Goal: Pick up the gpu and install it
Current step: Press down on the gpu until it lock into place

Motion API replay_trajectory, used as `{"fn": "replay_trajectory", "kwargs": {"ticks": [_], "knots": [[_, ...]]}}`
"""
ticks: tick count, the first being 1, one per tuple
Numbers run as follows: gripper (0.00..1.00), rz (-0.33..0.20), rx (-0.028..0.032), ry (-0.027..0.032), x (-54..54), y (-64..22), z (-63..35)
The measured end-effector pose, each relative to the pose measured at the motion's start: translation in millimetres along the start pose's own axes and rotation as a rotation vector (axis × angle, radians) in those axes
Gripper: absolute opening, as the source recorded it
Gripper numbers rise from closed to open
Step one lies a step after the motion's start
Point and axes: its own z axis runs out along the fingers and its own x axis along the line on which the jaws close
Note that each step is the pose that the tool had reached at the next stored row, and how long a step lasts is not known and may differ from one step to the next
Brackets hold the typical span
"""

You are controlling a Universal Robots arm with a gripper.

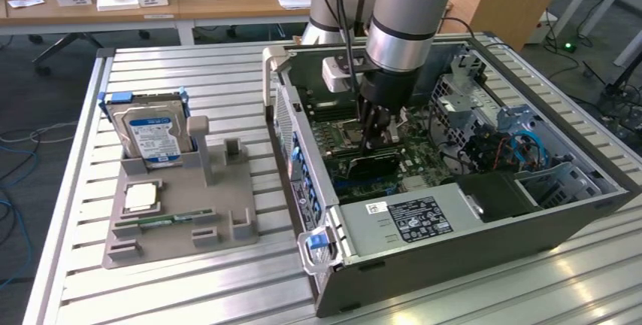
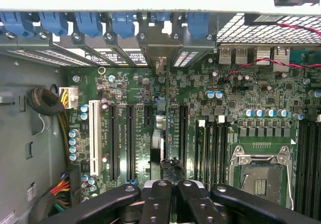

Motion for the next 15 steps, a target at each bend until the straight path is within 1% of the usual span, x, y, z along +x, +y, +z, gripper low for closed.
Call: {"fn": "replay_trajectory", "kwargs": {"ticks": [15], "knots": [[0.11,0.0,0.0001,-0.0001,0.0,0.0,2.3]]}}
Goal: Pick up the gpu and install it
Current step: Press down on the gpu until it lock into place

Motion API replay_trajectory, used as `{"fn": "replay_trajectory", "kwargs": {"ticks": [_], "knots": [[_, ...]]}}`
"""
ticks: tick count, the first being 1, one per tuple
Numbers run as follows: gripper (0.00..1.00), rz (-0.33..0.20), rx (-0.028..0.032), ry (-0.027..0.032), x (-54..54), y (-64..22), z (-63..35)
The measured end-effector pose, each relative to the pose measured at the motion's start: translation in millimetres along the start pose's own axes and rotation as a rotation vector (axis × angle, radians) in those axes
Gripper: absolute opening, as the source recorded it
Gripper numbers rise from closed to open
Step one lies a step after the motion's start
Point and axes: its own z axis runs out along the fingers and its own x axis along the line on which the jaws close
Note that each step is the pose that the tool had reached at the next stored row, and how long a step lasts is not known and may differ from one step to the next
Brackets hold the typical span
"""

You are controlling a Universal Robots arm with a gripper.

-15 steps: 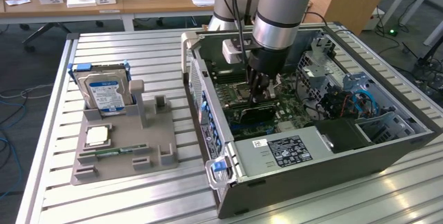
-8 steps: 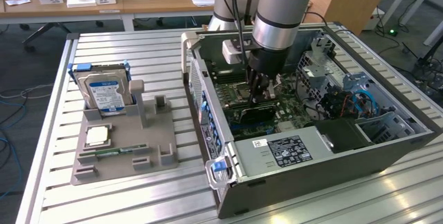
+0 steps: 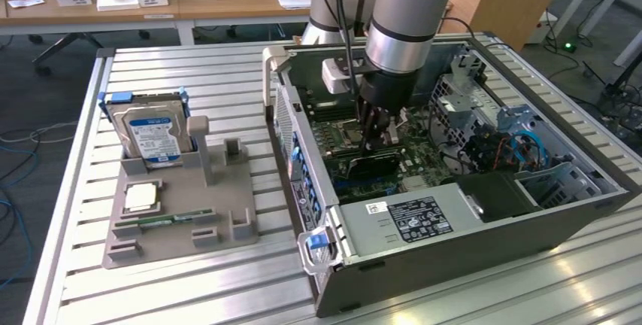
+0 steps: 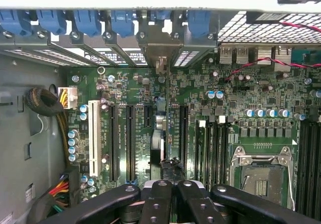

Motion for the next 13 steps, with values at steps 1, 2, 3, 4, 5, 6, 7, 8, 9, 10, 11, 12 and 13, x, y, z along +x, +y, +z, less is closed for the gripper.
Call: {"fn": "replay_trajectory", "kwargs": {"ticks": [1,2,3,4,5,6,7,8,9,10,11,12,13], "knots": [[0.11,0.0,0.0001,0.0,0.1,0.0,0.2],[0.11,0.0,0.0,0.0001,0.1,0.1,0.2],[0.11,0.0,0.0,0.0,0.1,0.0,0.3],[0.11,0.0,0.0001,0.0,0.1,0.0,0.3],[0.11,0.0,0.0001,-0.0001,0.1,0.0,0.3],[0.11,0.0,0.0,0.0,0.1,0.0,0.4],[0.11,0.0,0.0001,0.0,0.1,0.0,0.8],[0.11,0.0,0.0,0.0002,0.1,0.0,0.9],[0.11,0.0,0.0,0.0003,0.1,0.0,0.9],[0.11,0.0,-0.0001,0.0002,0.1,0.0,0.9],[0.11,0.0,-0.0001,0.0002,0.1,0.0,0.9],[0.11,0.0,0.0,0.0,0.1,0.1,1.0],[0.11,0.0,0.0001,0.0,0.1,0.0,1.0]]}}
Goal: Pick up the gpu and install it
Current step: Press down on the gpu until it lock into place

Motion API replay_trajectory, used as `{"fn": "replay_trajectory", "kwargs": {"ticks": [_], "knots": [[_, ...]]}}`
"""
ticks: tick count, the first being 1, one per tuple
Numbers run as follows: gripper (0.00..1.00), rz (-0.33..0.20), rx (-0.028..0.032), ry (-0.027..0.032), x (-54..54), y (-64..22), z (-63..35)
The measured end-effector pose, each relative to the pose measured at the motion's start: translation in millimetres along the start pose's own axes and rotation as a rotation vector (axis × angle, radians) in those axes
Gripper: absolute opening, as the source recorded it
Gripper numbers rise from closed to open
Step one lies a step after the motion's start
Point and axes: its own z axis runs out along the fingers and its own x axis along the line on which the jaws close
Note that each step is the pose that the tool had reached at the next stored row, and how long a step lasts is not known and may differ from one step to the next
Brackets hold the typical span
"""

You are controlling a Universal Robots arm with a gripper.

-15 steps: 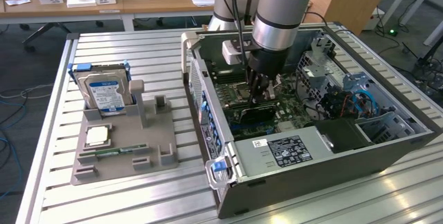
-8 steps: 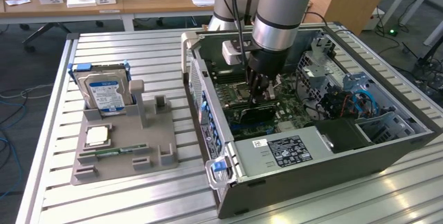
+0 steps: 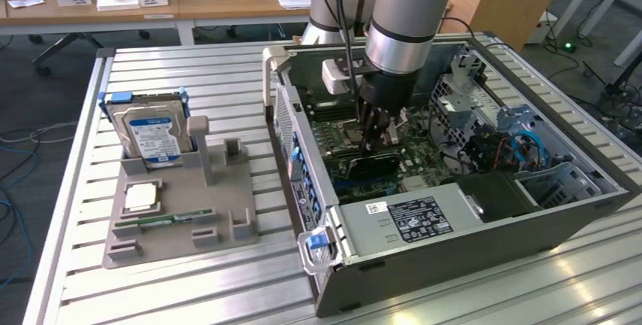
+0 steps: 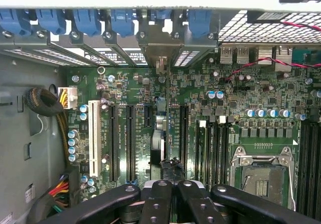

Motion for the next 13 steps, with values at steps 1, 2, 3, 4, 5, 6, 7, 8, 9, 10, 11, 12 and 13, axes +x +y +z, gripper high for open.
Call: {"fn": "replay_trajectory", "kwargs": {"ticks": [1,2,3,4,5,6,7,8,9,10,11,12,13], "knots": [[0.11,0.0,0.0,0.0,0.0,0.0,0.0],[0.11,0.0,-0.0001,0.0,0.0,0.0,0.0],[0.11,0.0,0.0,0.0,0.0,0.0,0.0],[0.11,0.0,0.0,0.0,0.0,0.0,0.0],[0.11,0.0,0.0,0.0,0.0,0.0,0.0],[0.11,0.0,0.0,0.0,0.0,0.0,0.0],[0.11,0.0,0.0,0.0,0.0,0.0,0.0],[0.11,0.0,0.0,-0.0001,0.0,0.0,0.0],[0.11,0.0,0.0,0.0,0.0,0.0,0.0],[0.11,0.0,0.0,0.0,0.0,0.0,0.0],[0.11,0.0,0.0,-0.0001,0.0,0.0,0.0],[0.11,0.0,0.0,0.0,0.0,0.0,0.0],[0.11,0.0,0.0,0.0,0.0,0.0,0.0]]}}
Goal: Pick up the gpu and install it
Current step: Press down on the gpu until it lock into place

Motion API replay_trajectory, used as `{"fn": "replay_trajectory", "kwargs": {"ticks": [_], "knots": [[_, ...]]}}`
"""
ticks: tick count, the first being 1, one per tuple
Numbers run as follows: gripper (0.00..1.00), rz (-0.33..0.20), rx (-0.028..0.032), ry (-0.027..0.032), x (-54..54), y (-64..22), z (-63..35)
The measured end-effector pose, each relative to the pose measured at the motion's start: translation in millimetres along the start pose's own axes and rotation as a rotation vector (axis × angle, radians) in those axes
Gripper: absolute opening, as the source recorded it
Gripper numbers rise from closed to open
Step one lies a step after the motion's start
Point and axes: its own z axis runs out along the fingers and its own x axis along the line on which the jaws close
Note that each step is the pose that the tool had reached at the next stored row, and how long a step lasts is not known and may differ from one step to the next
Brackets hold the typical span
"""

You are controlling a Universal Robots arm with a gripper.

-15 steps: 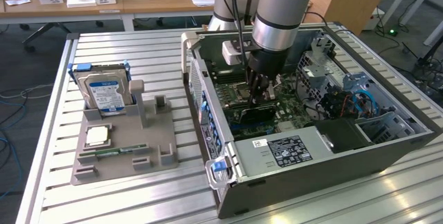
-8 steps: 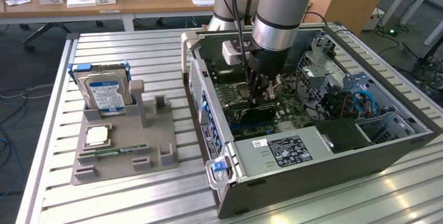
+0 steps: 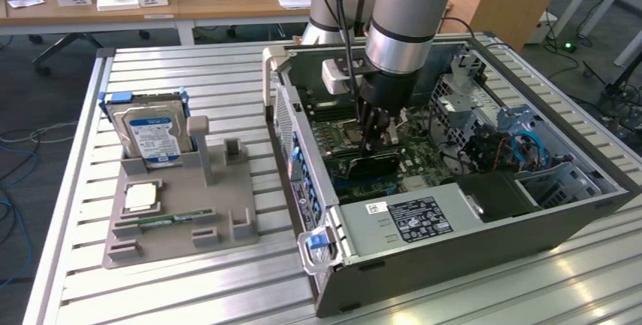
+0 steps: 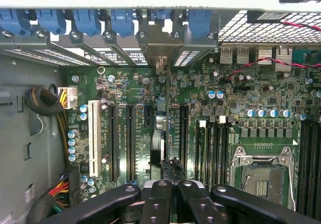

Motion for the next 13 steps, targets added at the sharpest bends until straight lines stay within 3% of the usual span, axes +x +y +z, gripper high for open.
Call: {"fn": "replay_trajectory", "kwargs": {"ticks": [13], "knots": [[0.11,0.0,0.0,0.0,0.0,0.0,0.8]]}}
